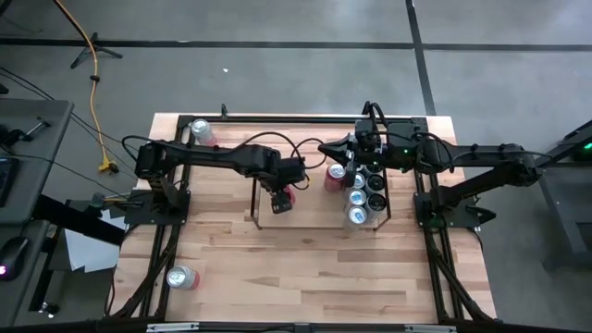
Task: Place canned beverage on shelf
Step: Put the red soda can on the shelf aligned with the other red soda can, then put the white pink soda can on the shelf
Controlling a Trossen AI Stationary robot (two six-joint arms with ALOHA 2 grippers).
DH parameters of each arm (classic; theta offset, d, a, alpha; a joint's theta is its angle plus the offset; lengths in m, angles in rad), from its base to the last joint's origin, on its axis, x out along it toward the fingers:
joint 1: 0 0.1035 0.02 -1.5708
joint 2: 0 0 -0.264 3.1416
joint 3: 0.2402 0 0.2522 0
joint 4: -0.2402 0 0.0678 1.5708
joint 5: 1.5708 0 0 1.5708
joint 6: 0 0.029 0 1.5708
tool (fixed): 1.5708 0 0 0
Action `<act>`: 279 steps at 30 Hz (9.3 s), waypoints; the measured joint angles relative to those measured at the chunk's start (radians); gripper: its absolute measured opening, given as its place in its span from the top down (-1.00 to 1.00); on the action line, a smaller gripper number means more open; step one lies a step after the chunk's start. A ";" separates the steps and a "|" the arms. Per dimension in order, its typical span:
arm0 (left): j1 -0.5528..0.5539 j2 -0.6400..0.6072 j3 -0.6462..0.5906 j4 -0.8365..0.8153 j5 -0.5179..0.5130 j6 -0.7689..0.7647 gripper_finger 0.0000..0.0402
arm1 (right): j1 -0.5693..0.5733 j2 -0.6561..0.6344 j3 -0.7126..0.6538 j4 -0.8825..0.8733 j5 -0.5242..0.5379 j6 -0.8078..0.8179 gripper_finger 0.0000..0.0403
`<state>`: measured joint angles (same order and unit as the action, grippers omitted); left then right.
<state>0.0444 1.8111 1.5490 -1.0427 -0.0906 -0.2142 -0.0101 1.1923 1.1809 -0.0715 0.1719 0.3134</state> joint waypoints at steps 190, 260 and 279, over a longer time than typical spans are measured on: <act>-0.025 0.189 0.182 0.076 -0.226 0.138 1.00 | 0.000 -0.005 0.000 0.074 -0.002 -0.087 1.00; -0.042 0.174 0.182 0.339 -0.129 0.204 1.00 | 0.000 -0.010 0.000 0.069 -0.023 -0.098 1.00; -0.045 0.070 0.183 0.163 -0.096 0.224 1.00 | 0.000 -0.010 0.000 0.082 -0.022 -0.122 1.00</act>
<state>-0.0002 1.8811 1.7317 -0.8794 -0.1871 0.0100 -0.0105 1.1820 1.1805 0.0104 0.1497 0.1910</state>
